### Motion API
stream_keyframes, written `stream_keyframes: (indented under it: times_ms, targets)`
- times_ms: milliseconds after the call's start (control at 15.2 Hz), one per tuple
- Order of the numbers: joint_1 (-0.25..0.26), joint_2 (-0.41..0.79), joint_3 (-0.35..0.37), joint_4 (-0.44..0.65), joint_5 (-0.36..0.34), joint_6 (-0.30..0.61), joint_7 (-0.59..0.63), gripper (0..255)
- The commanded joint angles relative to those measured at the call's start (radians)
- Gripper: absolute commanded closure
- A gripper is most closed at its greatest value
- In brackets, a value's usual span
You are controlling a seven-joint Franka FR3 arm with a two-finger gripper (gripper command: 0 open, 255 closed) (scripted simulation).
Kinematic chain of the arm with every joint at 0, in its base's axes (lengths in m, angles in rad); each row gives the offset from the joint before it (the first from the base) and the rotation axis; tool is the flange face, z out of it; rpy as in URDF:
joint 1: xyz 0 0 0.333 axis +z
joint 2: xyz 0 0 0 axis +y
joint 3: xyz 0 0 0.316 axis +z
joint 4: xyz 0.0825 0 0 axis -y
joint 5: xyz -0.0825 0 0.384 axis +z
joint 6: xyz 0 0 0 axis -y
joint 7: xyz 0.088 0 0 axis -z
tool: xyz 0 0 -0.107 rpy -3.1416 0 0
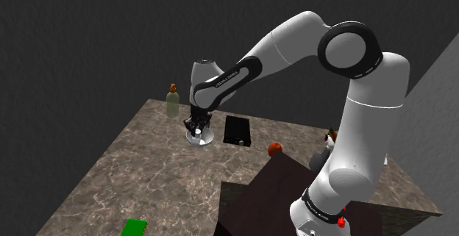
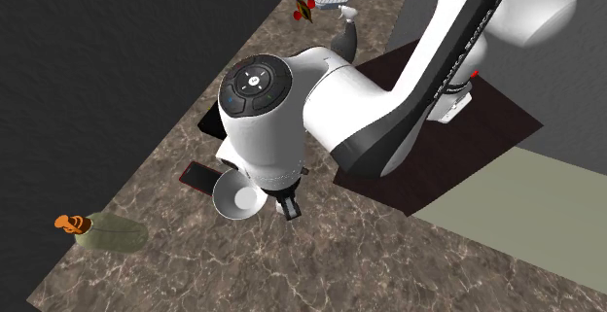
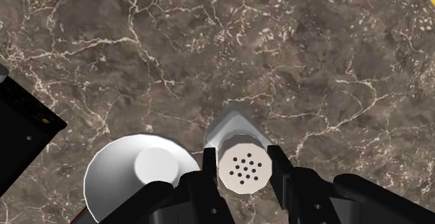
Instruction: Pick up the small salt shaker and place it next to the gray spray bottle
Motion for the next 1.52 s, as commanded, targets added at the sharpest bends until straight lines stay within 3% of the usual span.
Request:
stream_keyframes:
  times_ms: [0,1452]
  targets:
    - [-0.001,-0.02,0.002,0.005,0.004,-0.026,-0.002,255]
    - [-0.009,-0.194,0.01,0.105,0.039,-0.297,-0.023,255]
